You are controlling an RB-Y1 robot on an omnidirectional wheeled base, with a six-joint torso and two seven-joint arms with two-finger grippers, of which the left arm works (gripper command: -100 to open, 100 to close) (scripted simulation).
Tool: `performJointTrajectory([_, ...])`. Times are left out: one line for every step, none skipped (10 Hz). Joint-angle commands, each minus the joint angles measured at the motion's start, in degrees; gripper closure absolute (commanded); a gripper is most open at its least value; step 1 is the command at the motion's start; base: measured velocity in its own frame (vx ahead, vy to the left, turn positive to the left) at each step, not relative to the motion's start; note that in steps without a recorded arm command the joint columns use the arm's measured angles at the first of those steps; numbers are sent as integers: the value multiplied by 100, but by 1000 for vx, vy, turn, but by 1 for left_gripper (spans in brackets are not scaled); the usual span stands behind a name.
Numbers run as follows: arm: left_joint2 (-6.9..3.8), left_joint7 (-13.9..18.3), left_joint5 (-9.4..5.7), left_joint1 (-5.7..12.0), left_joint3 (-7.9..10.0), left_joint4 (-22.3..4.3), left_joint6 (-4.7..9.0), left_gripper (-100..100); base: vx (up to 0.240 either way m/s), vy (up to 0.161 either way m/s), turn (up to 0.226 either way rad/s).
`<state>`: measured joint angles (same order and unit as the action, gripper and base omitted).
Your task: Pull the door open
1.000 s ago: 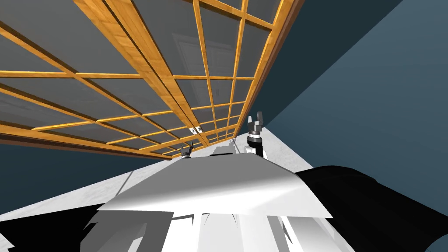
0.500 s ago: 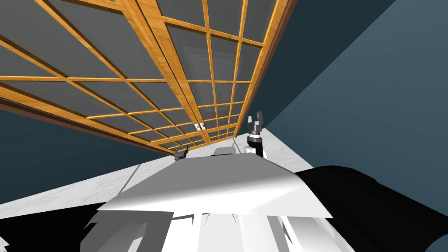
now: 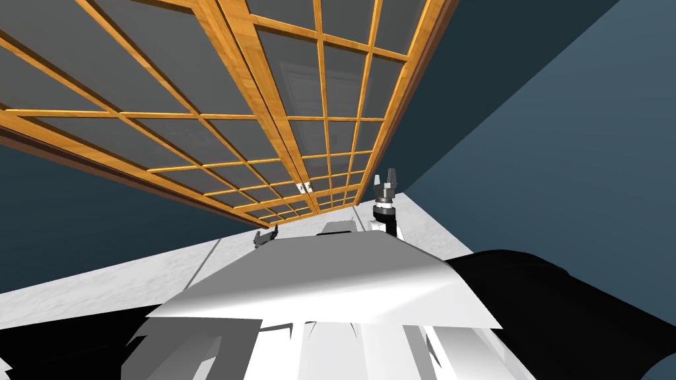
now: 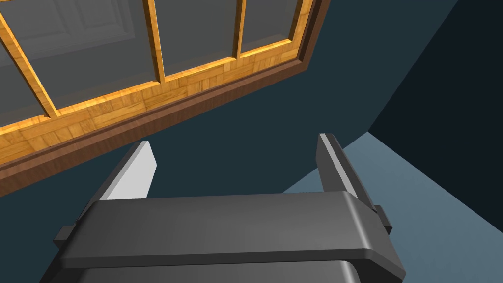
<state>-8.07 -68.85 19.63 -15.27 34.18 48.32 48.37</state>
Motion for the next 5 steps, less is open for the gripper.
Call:
performJointTrajectory([-167,8,-117,-132,102,-154,4,-100,-163,28,109])
performJointTrajectory([-167,8,-117,-132,102,-154,4,-100,-119,26,37])
performJointTrajectory([-217,8,-151,-148,130,-218,14,-100,-66,17,11])
performJointTrajectory([-354,10,-249,-179,205,-408,44,-100,-56,17,76])
performJointTrajectory([-469,12,-340,-181,263,-590,79,-100,-47,22,72])
